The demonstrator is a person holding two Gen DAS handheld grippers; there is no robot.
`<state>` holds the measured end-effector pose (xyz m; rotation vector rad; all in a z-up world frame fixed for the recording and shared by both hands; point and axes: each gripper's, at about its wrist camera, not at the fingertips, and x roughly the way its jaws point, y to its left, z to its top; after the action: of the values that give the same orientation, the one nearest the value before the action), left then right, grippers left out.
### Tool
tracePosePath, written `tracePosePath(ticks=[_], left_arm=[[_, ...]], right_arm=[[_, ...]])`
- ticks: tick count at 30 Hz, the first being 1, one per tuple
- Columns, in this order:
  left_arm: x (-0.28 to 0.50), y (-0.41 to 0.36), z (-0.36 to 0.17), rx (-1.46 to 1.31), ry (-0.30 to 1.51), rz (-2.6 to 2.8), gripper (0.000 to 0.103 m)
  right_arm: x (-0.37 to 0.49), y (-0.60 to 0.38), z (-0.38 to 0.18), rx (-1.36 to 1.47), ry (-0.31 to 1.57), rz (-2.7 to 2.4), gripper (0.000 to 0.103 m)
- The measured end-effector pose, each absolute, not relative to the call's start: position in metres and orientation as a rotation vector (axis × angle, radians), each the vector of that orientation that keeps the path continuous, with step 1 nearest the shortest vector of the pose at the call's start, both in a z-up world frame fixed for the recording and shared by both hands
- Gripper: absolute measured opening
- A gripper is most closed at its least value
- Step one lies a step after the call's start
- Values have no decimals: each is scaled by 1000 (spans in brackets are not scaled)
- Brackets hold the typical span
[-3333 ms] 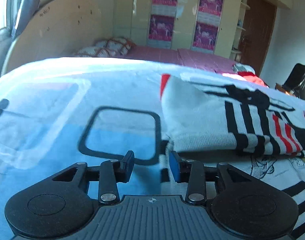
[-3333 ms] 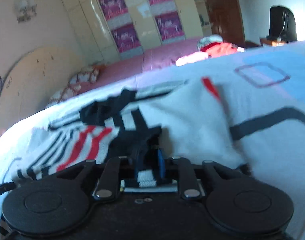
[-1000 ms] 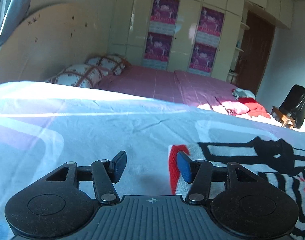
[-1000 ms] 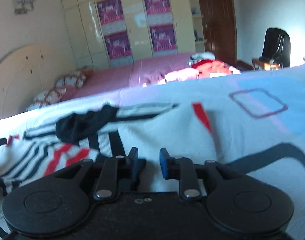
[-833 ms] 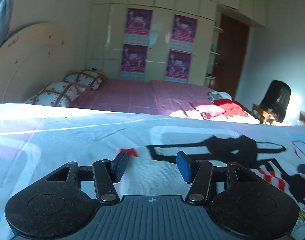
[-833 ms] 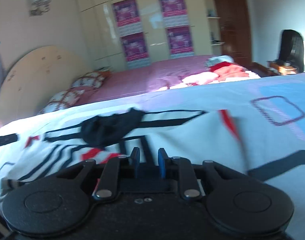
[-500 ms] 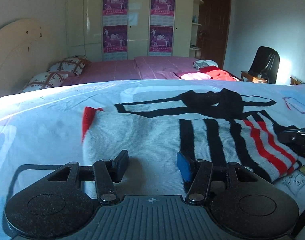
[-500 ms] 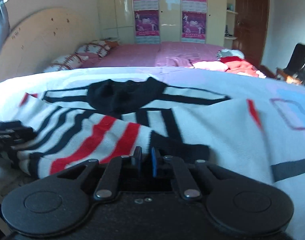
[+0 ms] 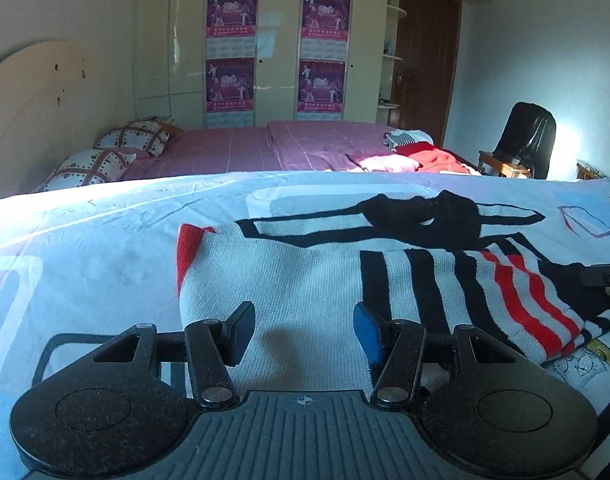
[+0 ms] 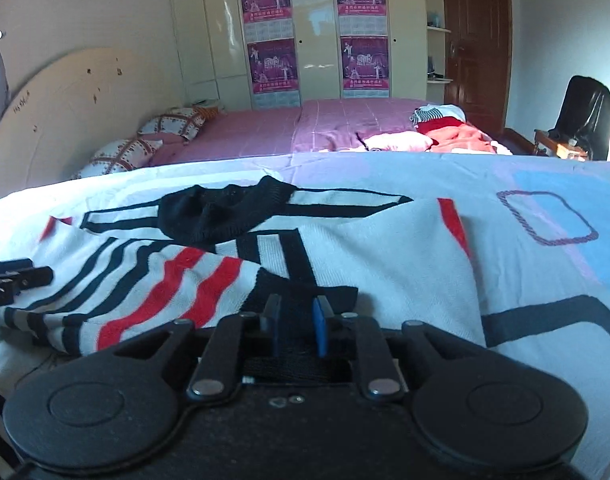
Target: Fold small clothes
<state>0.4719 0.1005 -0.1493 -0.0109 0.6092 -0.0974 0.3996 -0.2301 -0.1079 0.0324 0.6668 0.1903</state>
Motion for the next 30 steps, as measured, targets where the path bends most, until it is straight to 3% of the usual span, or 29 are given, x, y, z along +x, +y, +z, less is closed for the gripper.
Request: tracePosePath(ticks=[14, 20, 22, 25, 26, 28, 30], left_arm=[[448, 83, -159, 43, 627, -92, 61], [445, 80, -157, 73, 644, -35, 71], [447, 77, -155, 75, 660, -16, 71], [445, 71, -155, 90, 662, 16, 71], [444, 70, -155, 87, 660, 26, 72], [443, 69, -155, 84, 658, 44, 72], [442, 66, -154, 99, 655, 56, 72]], right_arm=[[384, -219, -130, -95, 657, 227, 13], [384, -236, -126, -21, 686, 265, 13], [380, -240, -115, 12, 659, 217, 35], [396, -249, -126, 104, 733, 218, 37], [396, -249, -128, 107, 713, 240, 36], [397, -247, -129, 83, 707, 278, 7], [395, -252, -126, 107, 705, 303, 7]])
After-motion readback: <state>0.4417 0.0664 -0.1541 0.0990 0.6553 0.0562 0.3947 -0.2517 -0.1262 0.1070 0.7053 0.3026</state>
